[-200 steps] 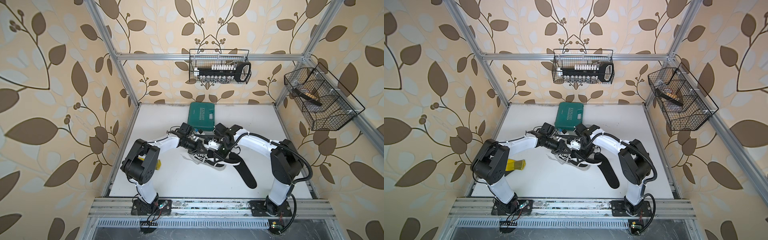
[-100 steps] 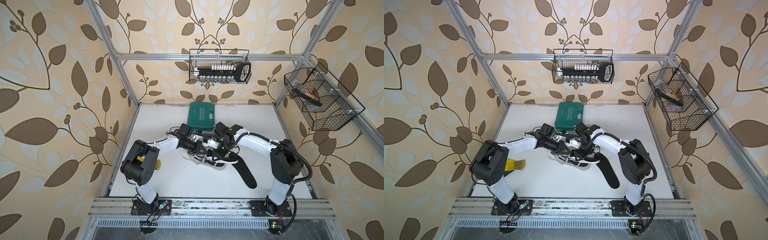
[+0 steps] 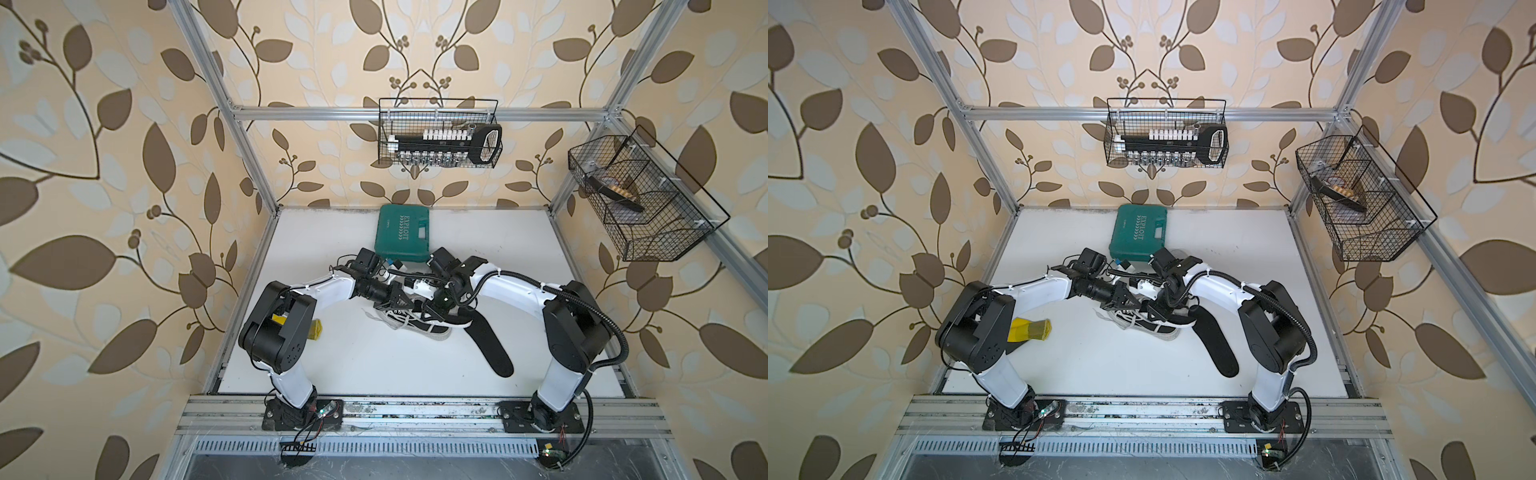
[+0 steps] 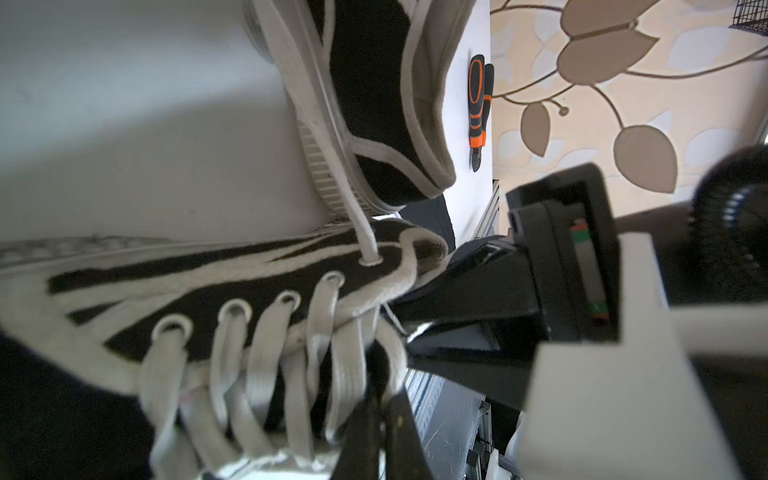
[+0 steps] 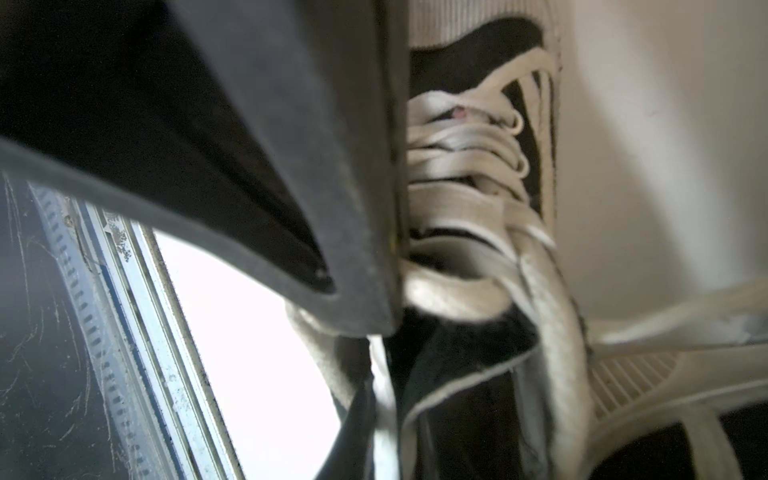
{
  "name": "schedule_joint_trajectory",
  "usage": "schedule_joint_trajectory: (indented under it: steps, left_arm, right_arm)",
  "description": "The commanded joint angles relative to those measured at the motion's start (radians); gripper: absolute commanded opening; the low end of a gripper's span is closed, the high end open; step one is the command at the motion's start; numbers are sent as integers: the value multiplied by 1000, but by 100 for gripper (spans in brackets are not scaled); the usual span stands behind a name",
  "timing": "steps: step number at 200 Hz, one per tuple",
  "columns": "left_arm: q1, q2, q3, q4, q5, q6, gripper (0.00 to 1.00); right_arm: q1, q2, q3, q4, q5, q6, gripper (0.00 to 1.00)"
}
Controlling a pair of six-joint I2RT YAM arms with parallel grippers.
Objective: Insert the insole into the shoe
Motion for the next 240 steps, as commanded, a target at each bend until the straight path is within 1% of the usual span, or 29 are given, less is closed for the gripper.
schedule_joint_trajectory:
  steps: [1,19,42,58,84,99,122,169,212,240]
  left_arm:
    - [25,-114,-6,24,8,7,0]
    - [33,-113,12,-9,14,24,0]
    - [33,-109,7,-5,9,25,0]
    - [33,-105,-4,3,5,22,0]
    - [33,-98,-18,1,-9,38,0]
    - [33,-96,-18,-3,-13,43,0]
    - [33,-95,-19,-3,-17,49,0]
    - [33,-106,-42,51,-9,19,0]
    - [32,-107,-56,59,7,18,0]
    - [32,-102,-77,88,21,2,0]
  right_arm:
    - [-17,-44,-55,21,-6,-6,15]
    - [-20,-15,-46,-14,-15,11,14]
    - [-10,0,-28,-65,-9,-7,12]
    - [1,-23,-19,-94,18,-34,11]
    - [22,-95,-22,-95,12,-69,11]
    - [33,-105,6,-149,39,-80,11]
    - [35,-71,56,-243,76,-87,11]
    - [35,24,94,-316,52,-47,11]
    - [35,69,145,-290,39,-37,11]
    - [35,61,142,-185,30,-61,12]
